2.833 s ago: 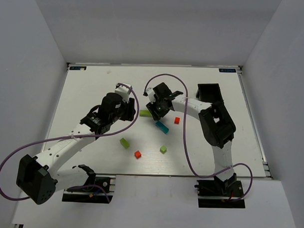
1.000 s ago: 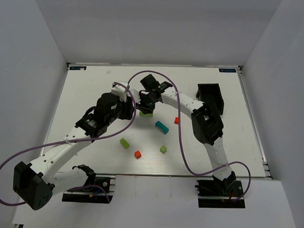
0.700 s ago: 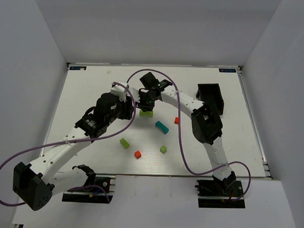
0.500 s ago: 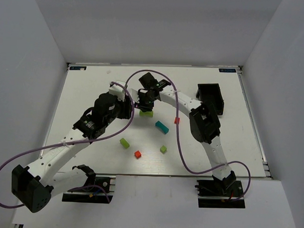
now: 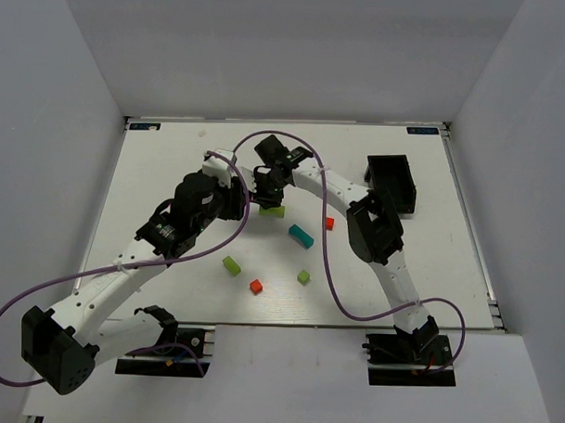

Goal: Build the wood block tower

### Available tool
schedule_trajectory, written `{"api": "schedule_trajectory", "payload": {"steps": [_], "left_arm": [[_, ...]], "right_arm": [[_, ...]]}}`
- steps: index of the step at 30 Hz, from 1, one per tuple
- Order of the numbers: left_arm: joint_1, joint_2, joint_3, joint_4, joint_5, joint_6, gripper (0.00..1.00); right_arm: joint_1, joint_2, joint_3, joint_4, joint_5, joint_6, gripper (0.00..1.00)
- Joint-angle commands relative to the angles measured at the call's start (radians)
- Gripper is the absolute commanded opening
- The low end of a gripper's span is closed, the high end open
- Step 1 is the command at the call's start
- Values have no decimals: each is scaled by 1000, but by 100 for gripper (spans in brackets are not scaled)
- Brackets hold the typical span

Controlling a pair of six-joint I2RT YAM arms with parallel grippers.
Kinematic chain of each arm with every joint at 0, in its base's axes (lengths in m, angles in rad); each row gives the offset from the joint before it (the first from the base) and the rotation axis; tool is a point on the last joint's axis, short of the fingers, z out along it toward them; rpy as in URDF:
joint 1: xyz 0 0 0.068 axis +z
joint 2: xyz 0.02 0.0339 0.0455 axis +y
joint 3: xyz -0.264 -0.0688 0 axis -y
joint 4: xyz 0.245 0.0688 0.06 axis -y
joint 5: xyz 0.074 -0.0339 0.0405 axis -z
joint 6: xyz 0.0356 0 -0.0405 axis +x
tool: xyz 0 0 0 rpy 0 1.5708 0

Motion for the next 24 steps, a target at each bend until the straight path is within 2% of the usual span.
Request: {"api": "schedule_trajectory", "payload": {"steps": [1,24], "left_arm": [[6,-22,0,14,-12,5,64],[6,-22,0,14,-12,5,64]], "right_arm": [[4,16,42,-36,-29,-28,32],[4,49,77,-73,-61,-76,33]]}}
